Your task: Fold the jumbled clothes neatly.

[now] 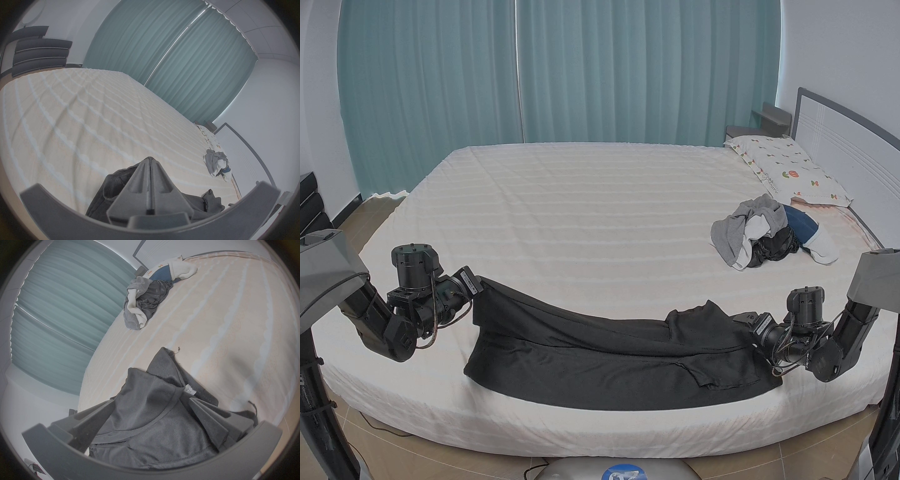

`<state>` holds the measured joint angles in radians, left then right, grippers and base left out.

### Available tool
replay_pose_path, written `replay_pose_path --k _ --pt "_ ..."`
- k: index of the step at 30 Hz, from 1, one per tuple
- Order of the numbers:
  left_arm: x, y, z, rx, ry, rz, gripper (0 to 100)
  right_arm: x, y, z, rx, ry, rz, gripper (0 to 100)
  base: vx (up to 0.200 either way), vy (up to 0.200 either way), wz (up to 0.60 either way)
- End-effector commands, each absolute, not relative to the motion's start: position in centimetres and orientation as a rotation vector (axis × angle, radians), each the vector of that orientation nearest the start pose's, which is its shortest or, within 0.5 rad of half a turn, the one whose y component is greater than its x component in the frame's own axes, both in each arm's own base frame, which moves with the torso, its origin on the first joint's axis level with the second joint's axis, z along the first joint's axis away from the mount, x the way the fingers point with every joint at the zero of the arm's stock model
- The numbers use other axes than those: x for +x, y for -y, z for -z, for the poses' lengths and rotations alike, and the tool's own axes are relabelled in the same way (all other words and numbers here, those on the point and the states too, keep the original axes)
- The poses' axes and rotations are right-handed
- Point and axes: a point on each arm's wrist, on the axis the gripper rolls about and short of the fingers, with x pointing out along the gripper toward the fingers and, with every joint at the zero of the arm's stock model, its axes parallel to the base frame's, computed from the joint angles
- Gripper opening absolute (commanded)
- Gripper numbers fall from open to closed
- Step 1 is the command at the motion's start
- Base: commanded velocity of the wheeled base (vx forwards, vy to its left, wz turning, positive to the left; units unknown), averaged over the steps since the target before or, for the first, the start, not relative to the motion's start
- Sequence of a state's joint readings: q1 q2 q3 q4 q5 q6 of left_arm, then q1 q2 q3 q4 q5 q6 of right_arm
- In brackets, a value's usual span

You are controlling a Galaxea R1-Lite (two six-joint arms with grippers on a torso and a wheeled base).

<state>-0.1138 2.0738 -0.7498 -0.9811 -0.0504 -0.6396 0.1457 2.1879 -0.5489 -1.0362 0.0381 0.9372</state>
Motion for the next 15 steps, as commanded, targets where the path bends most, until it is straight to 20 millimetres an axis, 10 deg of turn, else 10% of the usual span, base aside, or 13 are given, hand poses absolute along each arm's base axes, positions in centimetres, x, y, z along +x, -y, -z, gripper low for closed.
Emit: replay_pose_path --k 1,8,9,15 --pt "35.9 4.2 -7.8 -0.623 -0.375 0.050 0 32.3 -4.7 -0.2 0.868 -0.642 0.121 100 0.000 0.000 0.00" --pt "36.1 4.2 -7.5 -0.621 -0.378 0.049 0 33.4 -4.9 1.1 0.851 -0.652 0.120 100 0.000 0.000 0.00" --pt "36.1 4.2 -7.5 -0.621 -0.378 0.049 0 33.4 -4.9 1.1 0.851 -0.652 0.120 0 0.000 0.000 0.00" --pt "36.7 4.2 -6.9 -0.621 -0.384 0.042 0 34.0 -4.3 -0.2 0.869 -0.588 0.110 0 0.000 0.000 0.00"
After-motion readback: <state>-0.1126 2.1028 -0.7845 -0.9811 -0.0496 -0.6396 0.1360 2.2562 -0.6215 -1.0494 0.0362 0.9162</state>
